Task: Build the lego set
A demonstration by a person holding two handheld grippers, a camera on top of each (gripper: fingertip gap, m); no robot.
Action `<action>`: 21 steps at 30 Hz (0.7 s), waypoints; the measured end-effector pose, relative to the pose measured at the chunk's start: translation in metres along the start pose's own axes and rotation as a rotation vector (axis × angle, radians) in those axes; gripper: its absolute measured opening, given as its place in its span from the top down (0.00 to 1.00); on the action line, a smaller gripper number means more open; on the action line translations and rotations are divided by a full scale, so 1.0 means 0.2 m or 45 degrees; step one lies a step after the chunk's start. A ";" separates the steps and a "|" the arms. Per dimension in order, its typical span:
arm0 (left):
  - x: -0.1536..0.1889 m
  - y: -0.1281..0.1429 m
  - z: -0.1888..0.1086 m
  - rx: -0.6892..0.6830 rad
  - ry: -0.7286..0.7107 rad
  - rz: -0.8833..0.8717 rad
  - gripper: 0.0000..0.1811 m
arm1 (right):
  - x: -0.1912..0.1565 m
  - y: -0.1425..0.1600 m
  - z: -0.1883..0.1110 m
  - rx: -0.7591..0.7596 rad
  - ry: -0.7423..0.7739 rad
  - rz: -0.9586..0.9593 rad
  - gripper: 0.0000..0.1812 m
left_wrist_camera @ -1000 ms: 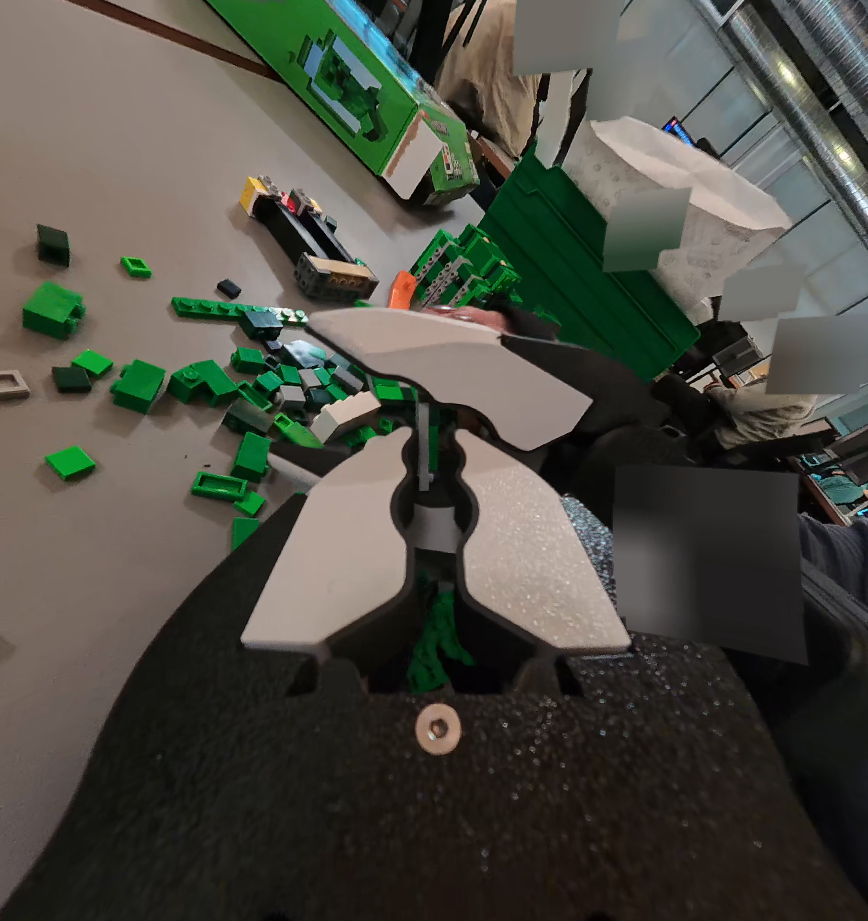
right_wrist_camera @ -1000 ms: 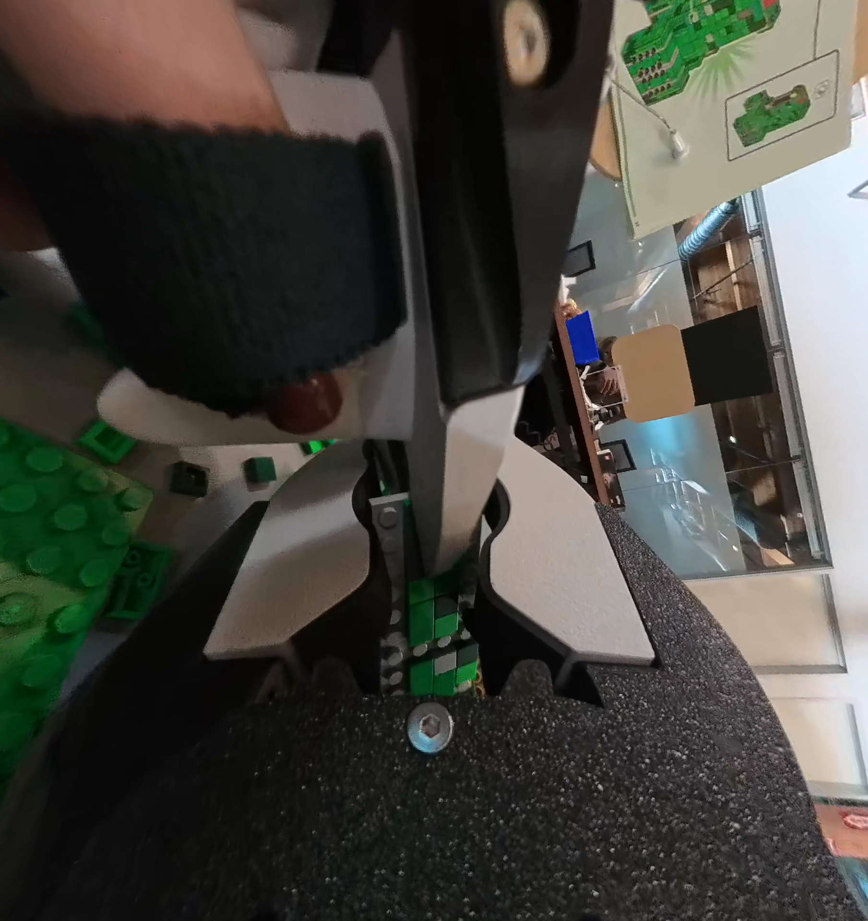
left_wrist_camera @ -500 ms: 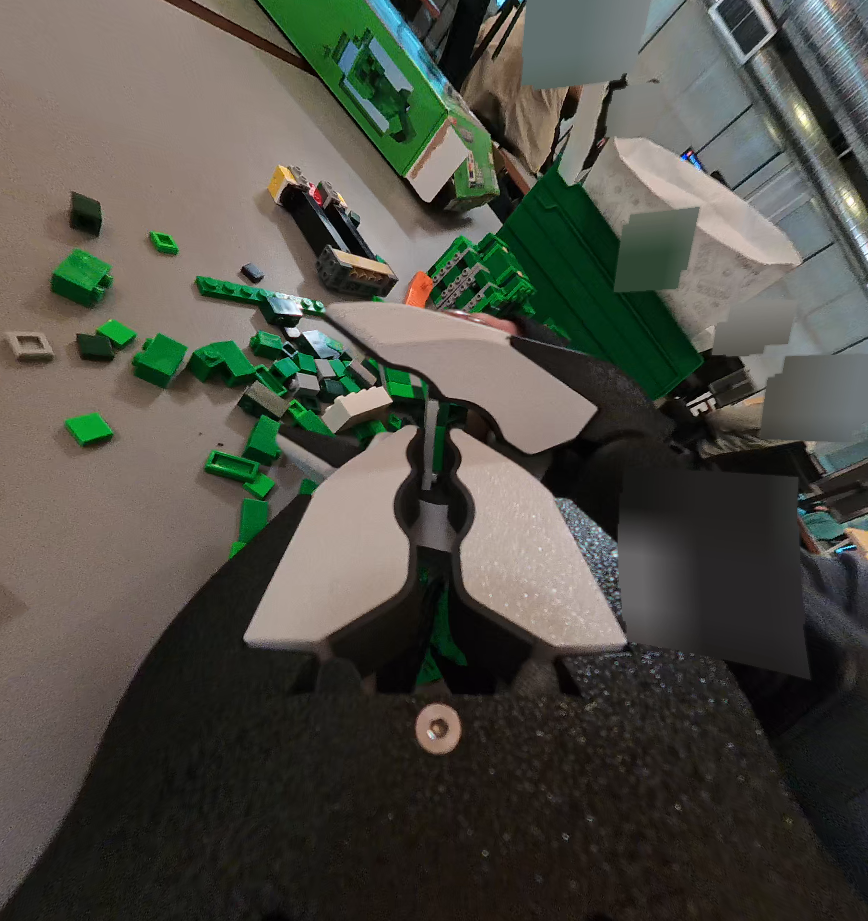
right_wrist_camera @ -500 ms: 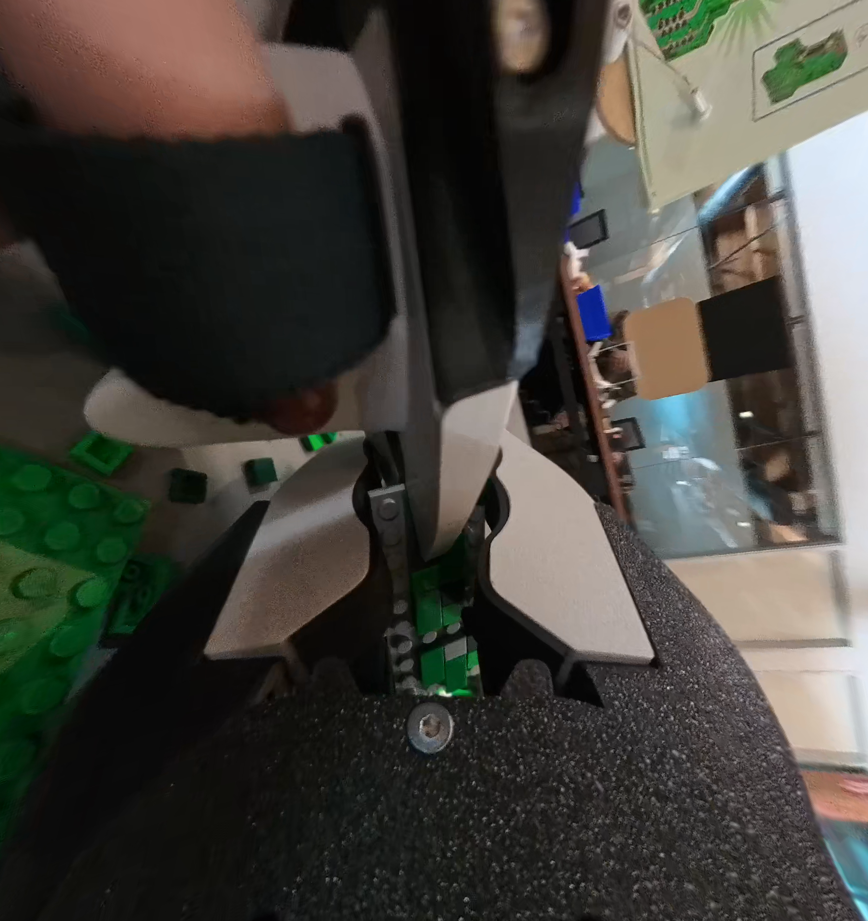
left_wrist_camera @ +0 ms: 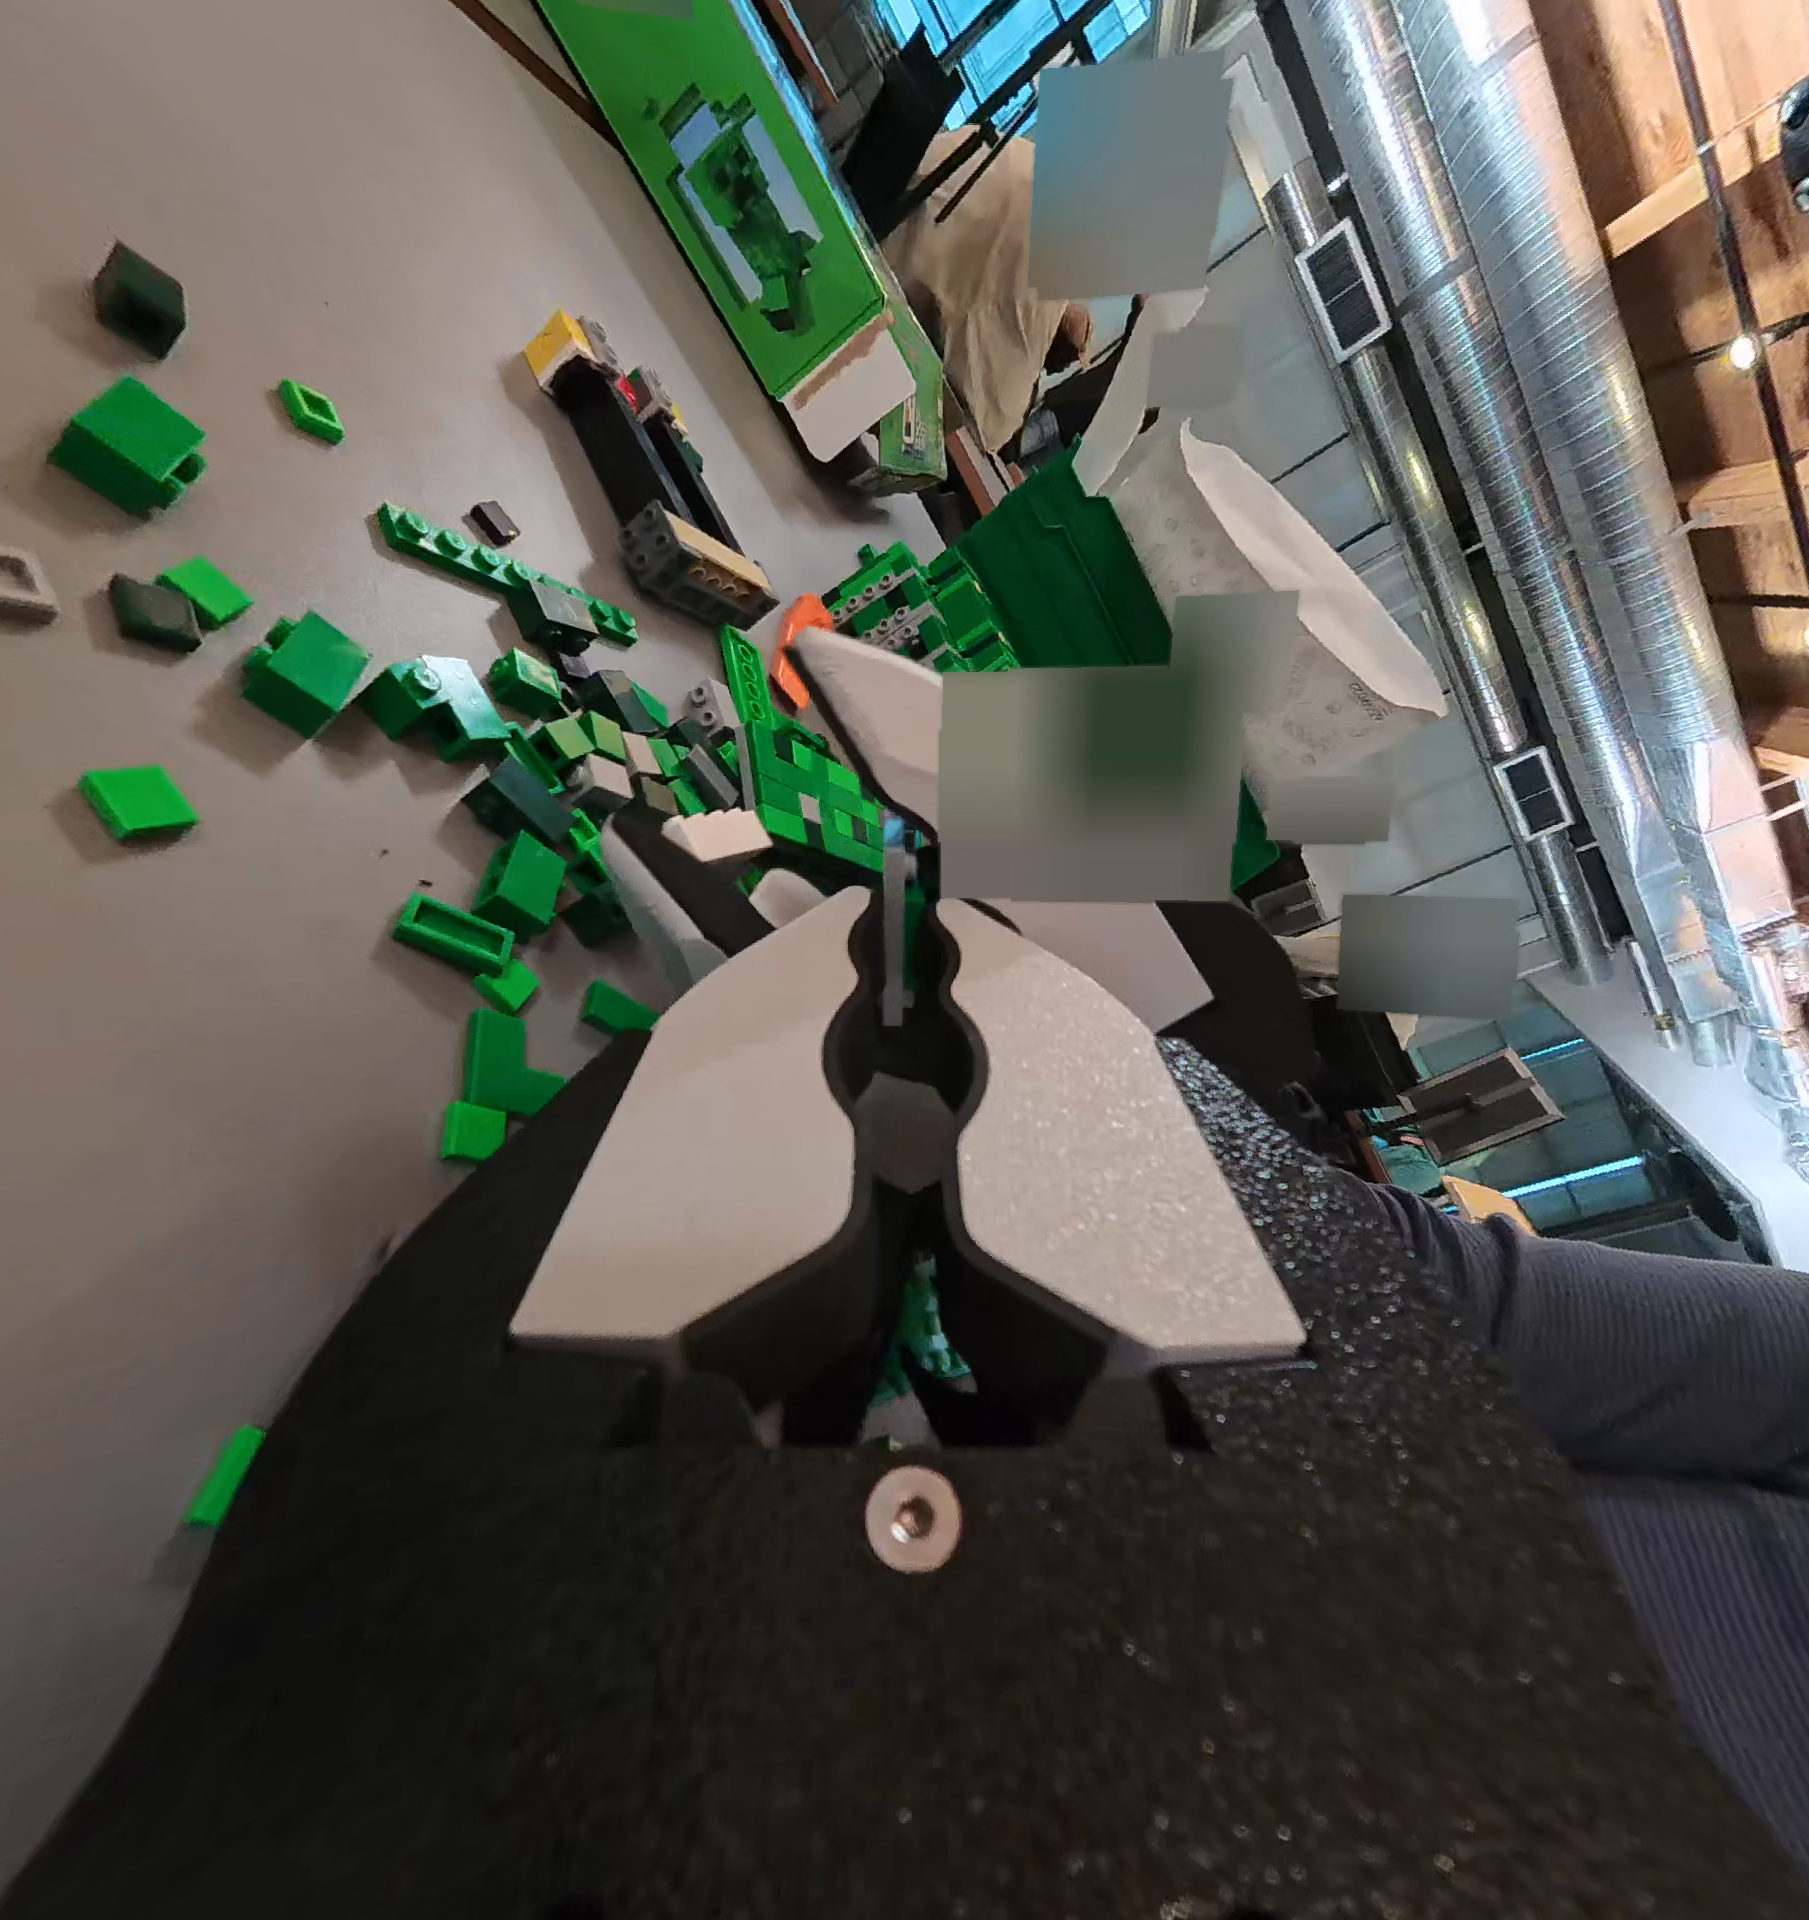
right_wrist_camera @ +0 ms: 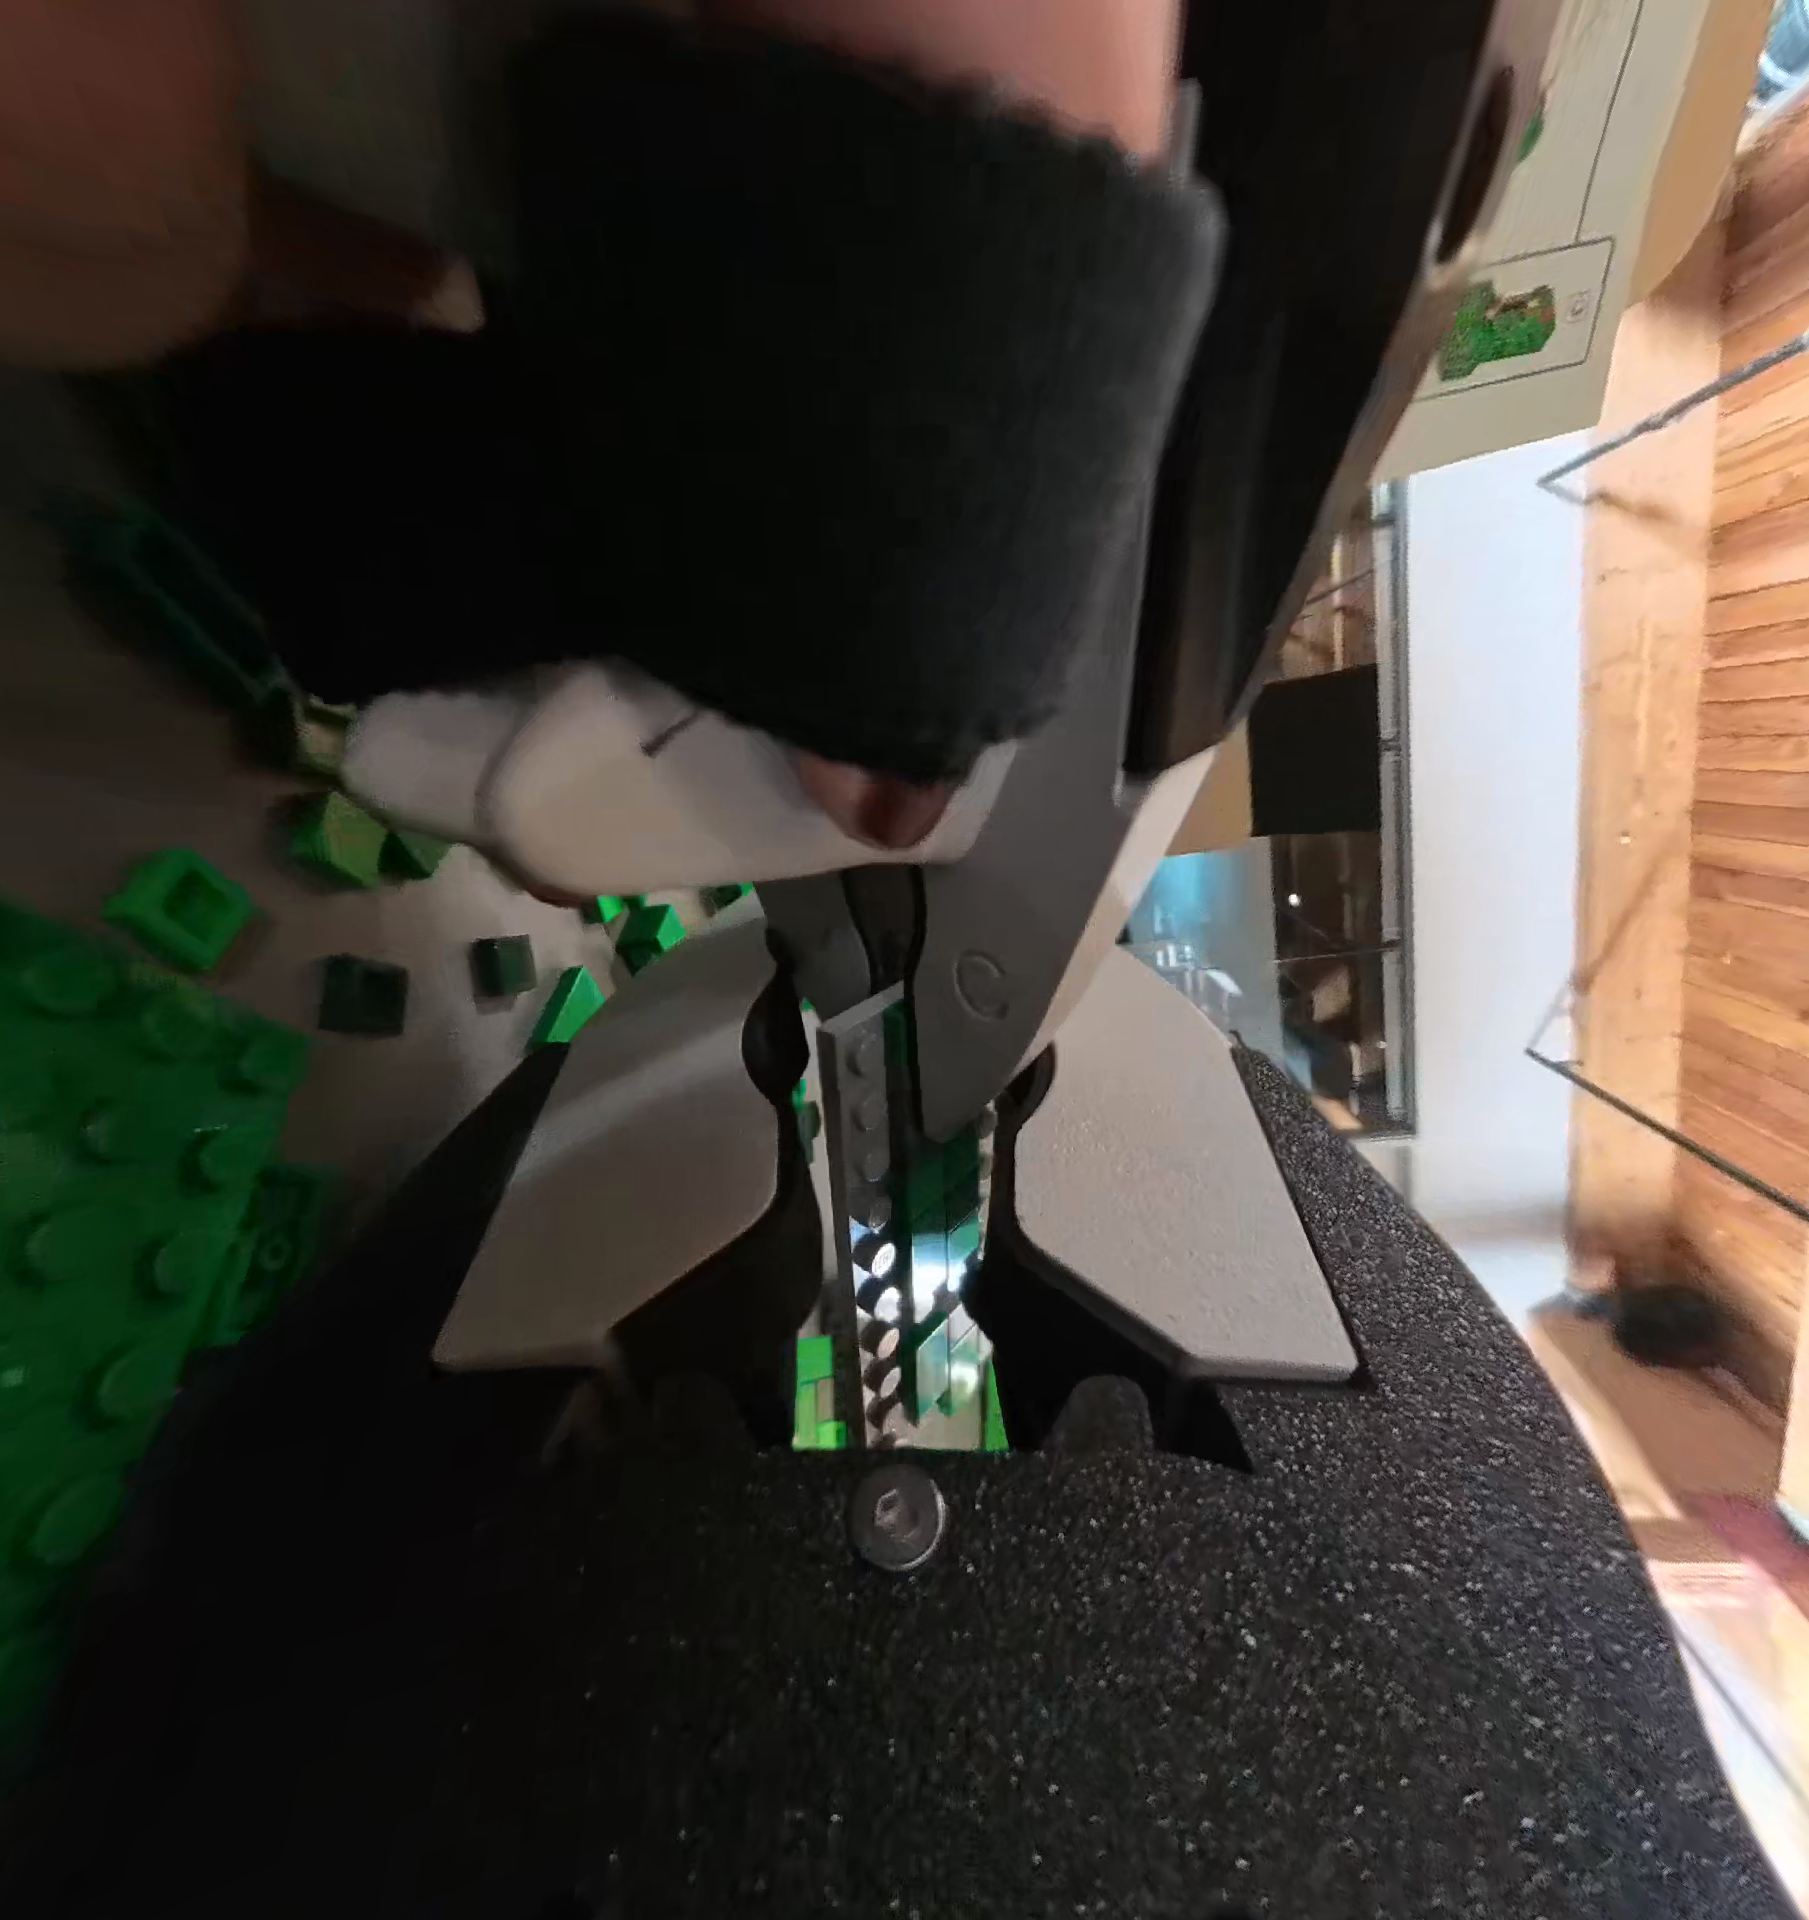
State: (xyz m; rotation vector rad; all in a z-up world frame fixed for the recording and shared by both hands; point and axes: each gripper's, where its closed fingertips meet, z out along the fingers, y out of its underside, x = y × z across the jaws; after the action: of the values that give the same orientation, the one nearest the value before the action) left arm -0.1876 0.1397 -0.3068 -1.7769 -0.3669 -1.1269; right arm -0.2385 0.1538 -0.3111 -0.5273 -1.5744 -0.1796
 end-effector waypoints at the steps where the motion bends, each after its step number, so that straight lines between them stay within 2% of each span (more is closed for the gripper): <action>1: 0.00 0.00 0.00 0.011 -0.014 0.026 0.97 | 0.00 0.00 0.00 0.003 -0.011 0.034 0.81; 2: 0.00 -0.01 -0.01 0.030 -0.035 0.057 0.97 | 0.00 0.01 0.00 0.004 -0.031 0.077 0.81; 5: -0.03 -0.07 -0.04 0.105 -0.114 0.151 0.97 | -0.01 0.08 0.00 -0.029 -0.155 0.253 0.71; 8: -0.03 -0.12 -0.09 0.185 -0.118 0.214 0.97 | 0.01 0.15 -0.02 -0.056 -0.263 0.482 0.63; 12: 0.00 -0.19 -0.14 0.290 -0.099 0.291 0.97 | 0.04 0.22 -0.05 -0.055 -0.352 0.619 0.65; 16: 0.07 -0.21 -0.16 0.350 0.023 0.328 0.97 | 0.06 0.16 -0.10 0.083 -0.539 0.930 0.69; 21: 0.25 -0.24 -0.21 0.462 0.341 0.344 0.97 | 0.19 0.02 -0.18 0.386 -0.666 1.318 0.71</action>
State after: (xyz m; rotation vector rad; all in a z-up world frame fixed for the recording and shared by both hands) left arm -0.2156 0.1172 -0.2345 -1.2952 -0.1508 -1.0148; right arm -0.2039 0.1506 -0.2712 -1.1291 -1.5783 1.0327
